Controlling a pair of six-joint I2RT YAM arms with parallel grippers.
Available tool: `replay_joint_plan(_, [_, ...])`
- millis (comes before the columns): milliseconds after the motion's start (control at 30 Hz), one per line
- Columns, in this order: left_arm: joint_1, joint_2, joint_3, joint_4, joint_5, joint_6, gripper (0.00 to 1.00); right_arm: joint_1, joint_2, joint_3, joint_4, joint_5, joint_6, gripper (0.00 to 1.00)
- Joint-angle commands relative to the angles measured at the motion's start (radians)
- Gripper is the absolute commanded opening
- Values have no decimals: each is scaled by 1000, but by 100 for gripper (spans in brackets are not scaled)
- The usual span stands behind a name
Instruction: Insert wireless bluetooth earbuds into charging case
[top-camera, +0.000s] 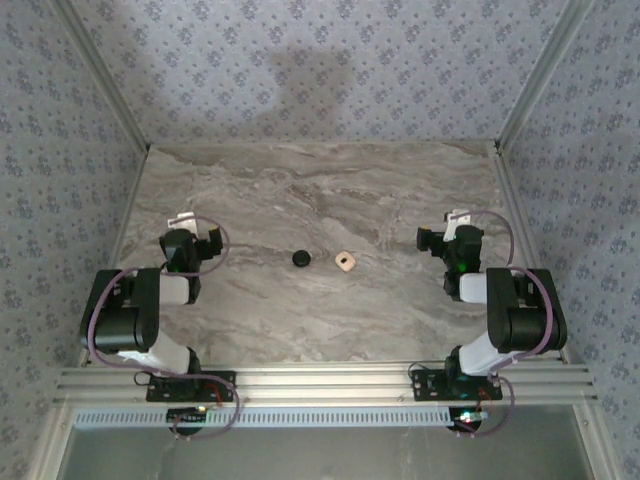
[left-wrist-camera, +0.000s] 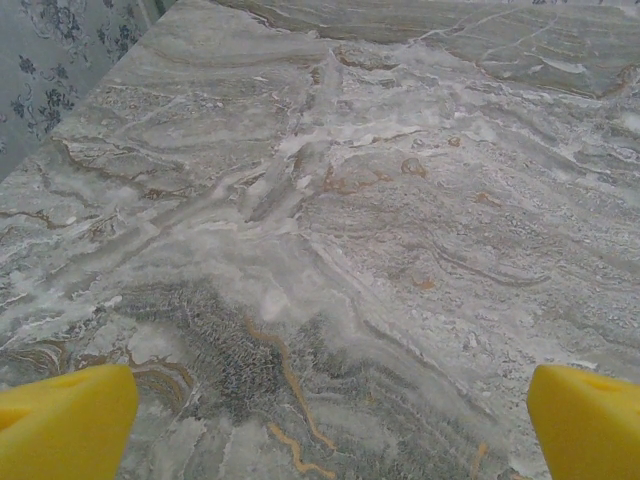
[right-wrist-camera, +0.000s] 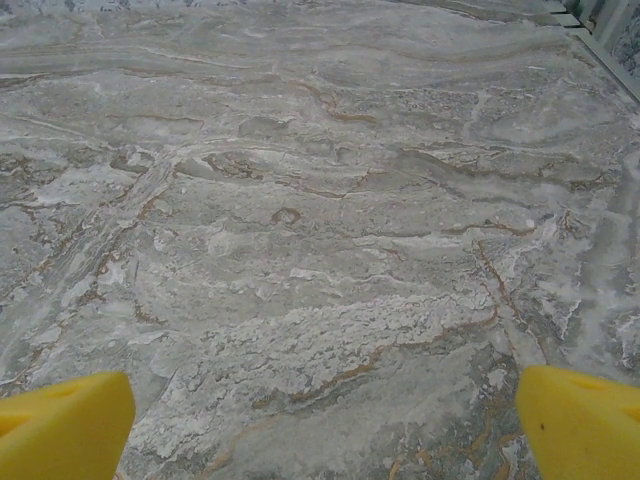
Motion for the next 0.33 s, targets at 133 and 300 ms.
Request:
replay_joint_plan(133, [-1, -3, 36, -2, 61, 27, 100, 4, -2, 0, 26, 7, -21, 100])
replay_joint_plan(300, [1, -3, 34, 0, 68, 27, 100, 4, -2, 0, 26, 6, -21, 100])
